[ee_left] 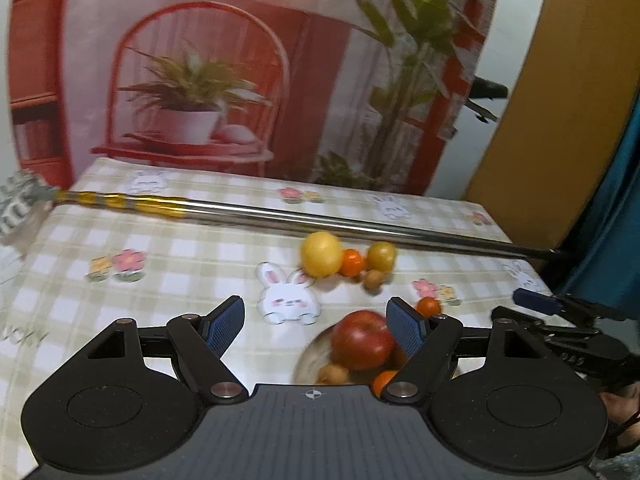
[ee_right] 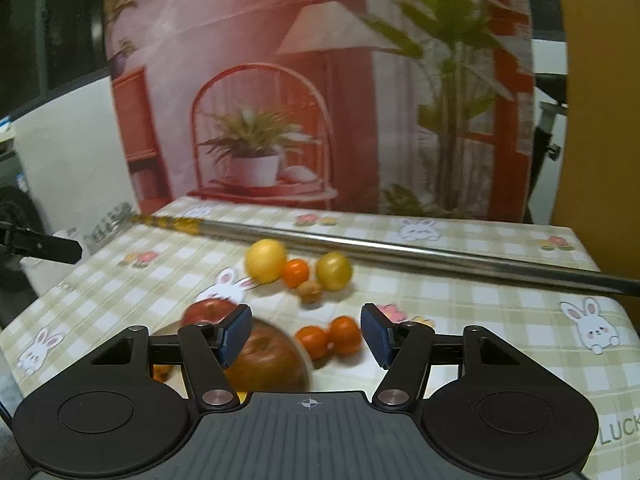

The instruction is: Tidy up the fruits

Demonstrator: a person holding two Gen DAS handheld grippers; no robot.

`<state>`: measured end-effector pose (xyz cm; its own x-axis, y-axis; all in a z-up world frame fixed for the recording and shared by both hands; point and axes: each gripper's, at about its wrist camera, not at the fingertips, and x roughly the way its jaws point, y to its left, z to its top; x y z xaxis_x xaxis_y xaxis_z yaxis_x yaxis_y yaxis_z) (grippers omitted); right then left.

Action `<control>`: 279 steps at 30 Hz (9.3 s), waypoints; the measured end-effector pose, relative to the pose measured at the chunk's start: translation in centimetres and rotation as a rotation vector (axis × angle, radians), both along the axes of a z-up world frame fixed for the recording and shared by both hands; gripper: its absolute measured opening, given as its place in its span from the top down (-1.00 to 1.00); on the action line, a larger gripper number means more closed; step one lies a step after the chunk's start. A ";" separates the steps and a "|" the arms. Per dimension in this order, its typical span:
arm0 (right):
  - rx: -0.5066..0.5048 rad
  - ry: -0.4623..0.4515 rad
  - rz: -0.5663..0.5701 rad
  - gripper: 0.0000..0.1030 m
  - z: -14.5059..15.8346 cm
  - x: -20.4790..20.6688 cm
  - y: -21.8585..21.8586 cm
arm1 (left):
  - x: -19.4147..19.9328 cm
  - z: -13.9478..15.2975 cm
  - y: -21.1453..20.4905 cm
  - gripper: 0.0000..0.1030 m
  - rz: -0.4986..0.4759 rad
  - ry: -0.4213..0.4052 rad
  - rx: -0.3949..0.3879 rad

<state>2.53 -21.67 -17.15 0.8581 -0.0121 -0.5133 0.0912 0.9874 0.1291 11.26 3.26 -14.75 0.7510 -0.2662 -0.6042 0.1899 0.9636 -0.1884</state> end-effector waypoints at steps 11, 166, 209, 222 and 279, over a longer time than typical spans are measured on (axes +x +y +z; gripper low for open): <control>0.003 -0.012 -0.023 -0.11 -2.2 2.2 -3.3 | 7.8 -3.2 -7.3 -0.26 -0.148 0.101 0.074; 0.044 0.139 0.243 0.41 -3.2 -2.6 8.5 | -6.4 -5.8 1.1 0.08 0.171 0.074 -0.116; 0.039 -0.061 0.074 0.28 1.9 -1.2 0.5 | -3.2 -0.9 3.7 0.08 0.153 -0.022 -0.053; 0.093 -0.054 -0.017 0.26 0.6 2.4 -3.8 | 0.2 2.3 5.9 0.08 0.203 -0.039 0.010; 0.236 0.156 0.057 0.28 -8.8 9.6 -4.9 | 9.3 -3.3 -4.0 0.09 -0.057 0.136 0.061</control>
<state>12.17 -26.59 -25.94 0.7646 0.1695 -0.6219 0.0727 0.9360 0.3445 20.58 -0.76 -18.06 0.6456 -0.2662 -0.7158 0.2215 0.9623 -0.1581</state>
